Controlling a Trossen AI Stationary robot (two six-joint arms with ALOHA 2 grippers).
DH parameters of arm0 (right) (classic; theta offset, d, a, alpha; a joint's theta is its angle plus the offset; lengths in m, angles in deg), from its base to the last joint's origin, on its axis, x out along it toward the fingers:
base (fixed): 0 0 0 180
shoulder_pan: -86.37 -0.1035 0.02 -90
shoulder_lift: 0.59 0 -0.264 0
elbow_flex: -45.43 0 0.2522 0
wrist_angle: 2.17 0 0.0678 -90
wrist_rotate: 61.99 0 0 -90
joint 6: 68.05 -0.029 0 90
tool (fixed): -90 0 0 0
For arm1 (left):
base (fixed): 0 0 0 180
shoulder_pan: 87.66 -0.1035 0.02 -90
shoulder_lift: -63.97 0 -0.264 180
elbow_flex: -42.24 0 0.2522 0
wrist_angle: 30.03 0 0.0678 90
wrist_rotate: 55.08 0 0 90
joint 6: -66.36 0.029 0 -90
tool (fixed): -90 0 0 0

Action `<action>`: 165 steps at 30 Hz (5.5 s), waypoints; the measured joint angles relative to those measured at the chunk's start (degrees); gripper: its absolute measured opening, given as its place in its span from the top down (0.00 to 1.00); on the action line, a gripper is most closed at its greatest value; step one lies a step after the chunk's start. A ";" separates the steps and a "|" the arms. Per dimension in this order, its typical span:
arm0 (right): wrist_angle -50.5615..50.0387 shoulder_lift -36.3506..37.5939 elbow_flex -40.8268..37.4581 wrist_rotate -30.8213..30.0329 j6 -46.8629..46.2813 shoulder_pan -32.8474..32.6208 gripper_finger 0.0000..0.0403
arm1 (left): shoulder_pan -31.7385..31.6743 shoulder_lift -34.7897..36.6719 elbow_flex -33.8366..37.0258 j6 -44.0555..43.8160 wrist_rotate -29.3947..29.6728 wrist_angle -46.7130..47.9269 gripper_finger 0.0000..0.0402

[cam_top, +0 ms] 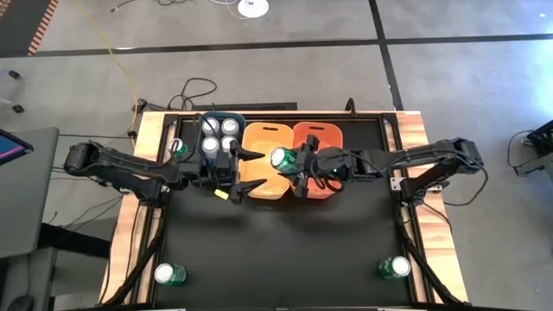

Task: Sort soda cans
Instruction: Put the green soda can into the yellow bin

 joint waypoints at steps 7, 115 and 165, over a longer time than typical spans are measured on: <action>1.72 0.08 0.00 -0.04 -0.17 0.61 0.24 | -2.41 -6.67 -2.83 -1.21 -0.53 -4.32 0.08; -64.03 23.96 0.04 -23.12 -48.48 -10.45 0.09 | -19.01 -25.34 -36.19 0.21 4.08 45.17 0.25; -63.68 22.12 0.02 -26.12 -52.05 -11.37 0.09 | -21.70 -25.46 -9.53 -2.37 9.27 22.24 0.22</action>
